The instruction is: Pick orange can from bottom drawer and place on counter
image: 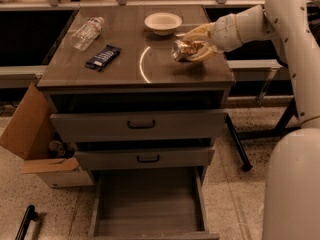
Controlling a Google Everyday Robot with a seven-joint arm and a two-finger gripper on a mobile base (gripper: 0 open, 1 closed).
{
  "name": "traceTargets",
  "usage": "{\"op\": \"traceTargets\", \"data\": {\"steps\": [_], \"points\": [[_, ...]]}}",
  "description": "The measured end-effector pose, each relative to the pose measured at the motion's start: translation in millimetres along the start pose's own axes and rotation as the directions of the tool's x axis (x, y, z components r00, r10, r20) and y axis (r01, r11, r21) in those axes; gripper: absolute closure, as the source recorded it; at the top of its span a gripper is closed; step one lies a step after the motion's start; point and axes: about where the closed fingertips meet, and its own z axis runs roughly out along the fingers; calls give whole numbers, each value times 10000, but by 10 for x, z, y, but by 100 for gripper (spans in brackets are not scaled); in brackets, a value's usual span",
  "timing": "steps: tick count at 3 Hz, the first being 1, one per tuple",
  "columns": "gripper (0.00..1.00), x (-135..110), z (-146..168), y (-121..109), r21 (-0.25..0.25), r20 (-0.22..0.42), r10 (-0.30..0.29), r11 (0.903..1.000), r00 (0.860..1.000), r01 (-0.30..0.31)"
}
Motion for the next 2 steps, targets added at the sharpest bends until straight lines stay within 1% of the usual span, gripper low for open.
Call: {"op": "traceTargets", "data": {"steps": [2], "points": [[28,155,277,-105,-227,-156,279,9993,9995,-282]]}}
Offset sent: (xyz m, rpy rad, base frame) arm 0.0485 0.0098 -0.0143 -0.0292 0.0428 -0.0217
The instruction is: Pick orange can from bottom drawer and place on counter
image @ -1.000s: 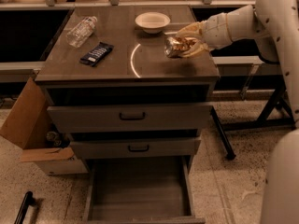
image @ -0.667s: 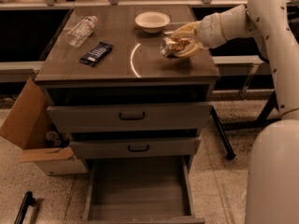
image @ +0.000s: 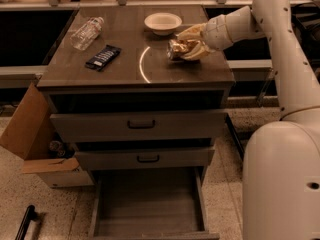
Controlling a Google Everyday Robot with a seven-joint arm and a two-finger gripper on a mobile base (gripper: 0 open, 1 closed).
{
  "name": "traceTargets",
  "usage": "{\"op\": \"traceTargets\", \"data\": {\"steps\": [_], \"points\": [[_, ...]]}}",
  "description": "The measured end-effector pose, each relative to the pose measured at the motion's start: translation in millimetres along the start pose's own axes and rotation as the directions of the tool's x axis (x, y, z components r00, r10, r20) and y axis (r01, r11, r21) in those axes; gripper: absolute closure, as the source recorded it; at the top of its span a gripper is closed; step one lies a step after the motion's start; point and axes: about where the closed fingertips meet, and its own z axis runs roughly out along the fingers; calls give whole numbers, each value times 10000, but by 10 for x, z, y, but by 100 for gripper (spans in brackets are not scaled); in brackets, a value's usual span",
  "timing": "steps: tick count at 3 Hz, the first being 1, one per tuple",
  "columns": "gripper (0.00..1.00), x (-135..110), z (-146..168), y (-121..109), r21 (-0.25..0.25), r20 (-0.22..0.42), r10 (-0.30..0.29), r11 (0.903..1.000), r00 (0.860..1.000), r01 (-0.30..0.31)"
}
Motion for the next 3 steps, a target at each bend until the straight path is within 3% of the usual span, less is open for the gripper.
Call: {"op": "traceTargets", "data": {"steps": [1,3], "points": [[5,111,42,-76,140,-225,155,9998,9996,-152],[0,116,-194,-309,1021,-30,399,9940,9992,-394]]}}
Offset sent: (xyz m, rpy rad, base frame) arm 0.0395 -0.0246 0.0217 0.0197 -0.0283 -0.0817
